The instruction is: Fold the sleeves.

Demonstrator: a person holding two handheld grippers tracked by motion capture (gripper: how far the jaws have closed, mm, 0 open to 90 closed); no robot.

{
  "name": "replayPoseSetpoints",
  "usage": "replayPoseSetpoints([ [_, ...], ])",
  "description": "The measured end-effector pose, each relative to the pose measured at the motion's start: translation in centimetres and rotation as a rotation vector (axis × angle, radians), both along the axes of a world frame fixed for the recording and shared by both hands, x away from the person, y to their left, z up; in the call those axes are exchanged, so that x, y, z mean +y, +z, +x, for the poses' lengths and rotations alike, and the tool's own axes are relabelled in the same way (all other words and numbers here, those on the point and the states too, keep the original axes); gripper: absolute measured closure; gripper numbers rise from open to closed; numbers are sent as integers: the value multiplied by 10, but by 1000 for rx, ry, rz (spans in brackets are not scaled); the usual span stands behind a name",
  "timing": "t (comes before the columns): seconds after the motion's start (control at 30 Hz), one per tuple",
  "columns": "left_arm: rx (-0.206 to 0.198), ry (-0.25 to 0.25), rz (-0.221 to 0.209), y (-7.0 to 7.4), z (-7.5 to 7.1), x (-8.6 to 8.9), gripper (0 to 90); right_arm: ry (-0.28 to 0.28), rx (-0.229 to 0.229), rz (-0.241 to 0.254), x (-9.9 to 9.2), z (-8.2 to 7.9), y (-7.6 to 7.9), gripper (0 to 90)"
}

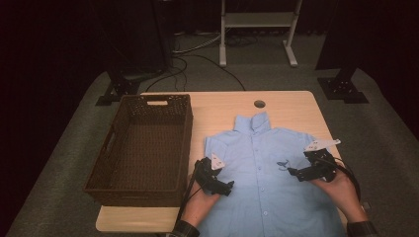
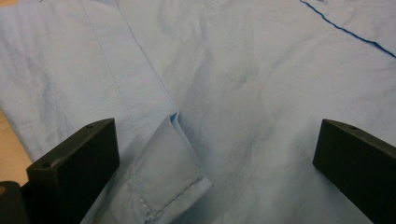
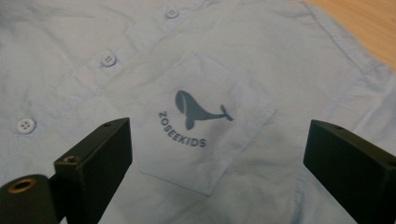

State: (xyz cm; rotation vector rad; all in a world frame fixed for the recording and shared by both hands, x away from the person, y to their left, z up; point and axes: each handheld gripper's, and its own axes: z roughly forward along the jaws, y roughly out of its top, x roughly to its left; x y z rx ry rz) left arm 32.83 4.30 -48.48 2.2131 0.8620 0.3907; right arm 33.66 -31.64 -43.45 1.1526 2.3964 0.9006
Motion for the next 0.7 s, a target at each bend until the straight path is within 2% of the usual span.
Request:
replayPoseSetpoints([
  [0.2, 0, -2, 1, 0, 0, 0, 0, -35, -18, 0, -8, 6, 9, 70],
  [0.3, 0, -2, 1, 0, 0, 0, 0, -43, -20, 17, -12, 10, 12, 71],
  [0.37, -1, -2, 0, 0, 0, 0, 0, -45, -24, 15, -14, 12, 11, 78],
  [0.43, -1, -7, 0, 0, 0, 1, 0, -48, -20, 12, -17, 15, 10, 136],
  [0.7, -2, -12, 3, 0, 0, 2, 0, -71, -11, 11, -27, 23, 7, 135],
])
